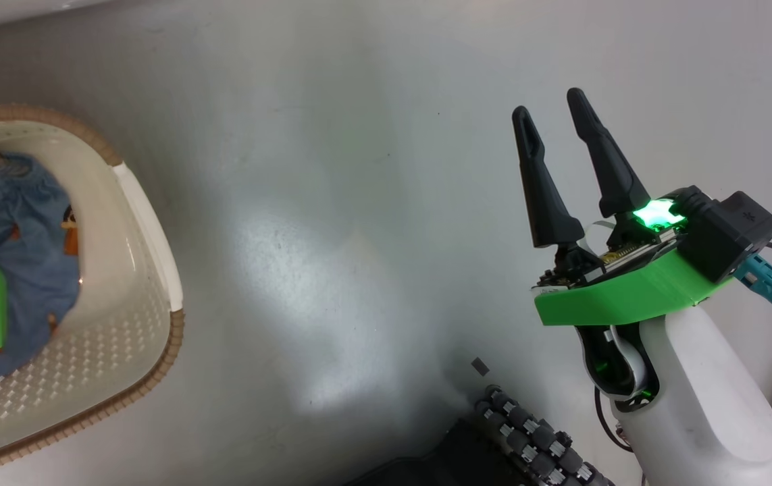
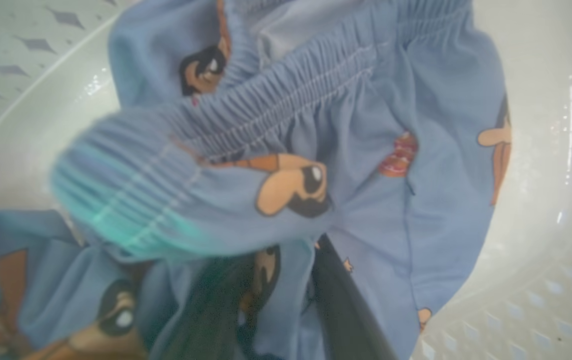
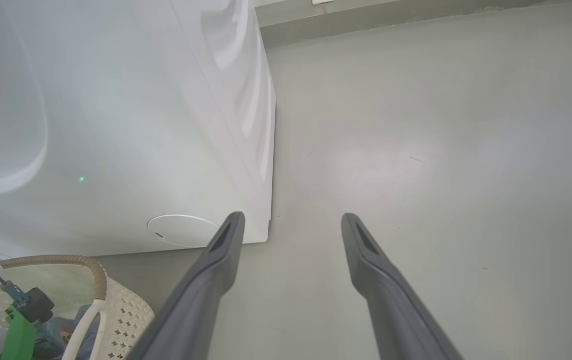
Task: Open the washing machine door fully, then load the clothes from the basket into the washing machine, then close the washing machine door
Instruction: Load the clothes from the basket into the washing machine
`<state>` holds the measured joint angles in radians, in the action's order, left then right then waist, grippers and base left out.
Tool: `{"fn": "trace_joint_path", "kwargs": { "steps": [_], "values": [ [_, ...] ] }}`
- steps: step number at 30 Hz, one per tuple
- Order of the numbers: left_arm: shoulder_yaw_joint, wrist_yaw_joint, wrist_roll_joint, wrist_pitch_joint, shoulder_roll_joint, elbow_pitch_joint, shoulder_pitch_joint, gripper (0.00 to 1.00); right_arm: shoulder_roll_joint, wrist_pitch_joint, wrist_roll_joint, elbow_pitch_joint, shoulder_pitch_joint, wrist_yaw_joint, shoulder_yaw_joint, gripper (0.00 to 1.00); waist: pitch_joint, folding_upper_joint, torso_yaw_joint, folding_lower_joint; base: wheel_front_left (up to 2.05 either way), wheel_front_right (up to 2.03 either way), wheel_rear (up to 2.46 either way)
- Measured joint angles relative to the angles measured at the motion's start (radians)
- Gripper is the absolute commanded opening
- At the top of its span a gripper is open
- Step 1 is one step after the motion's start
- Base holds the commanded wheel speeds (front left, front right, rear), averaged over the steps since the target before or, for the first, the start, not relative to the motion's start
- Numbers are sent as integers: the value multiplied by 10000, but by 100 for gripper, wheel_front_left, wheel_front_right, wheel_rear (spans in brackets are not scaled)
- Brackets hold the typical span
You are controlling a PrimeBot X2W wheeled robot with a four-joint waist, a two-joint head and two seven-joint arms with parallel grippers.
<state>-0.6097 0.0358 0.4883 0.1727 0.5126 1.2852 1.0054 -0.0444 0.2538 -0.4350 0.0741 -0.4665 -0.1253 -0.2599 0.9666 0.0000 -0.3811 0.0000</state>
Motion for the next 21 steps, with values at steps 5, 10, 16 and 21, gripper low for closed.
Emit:
{"fn": "trace_joint_path", "kwargs": {
  "steps": [5,10,16,21],
  "values": [
    [-48,176,2,-161,0,8,35,0,2,0,2,0,-7,0,-2,100,15,0,14,0,0,0,0],
    [-54,347,50,-376,-81,29,54,0,4,0,4,23,-9,0,10,100,-38,0,118,0,0,0,0],
    [42,523,401,-800,-502,35,22,0,2,0,6,92,-89,0,38,100,-417,0,288,0,0,0,0],
    [272,763,886,-1499,-859,29,-132,0,0,0,56,278,-185,0,84,100,-1014,0,518,0,0,0,0]
  ]
}}
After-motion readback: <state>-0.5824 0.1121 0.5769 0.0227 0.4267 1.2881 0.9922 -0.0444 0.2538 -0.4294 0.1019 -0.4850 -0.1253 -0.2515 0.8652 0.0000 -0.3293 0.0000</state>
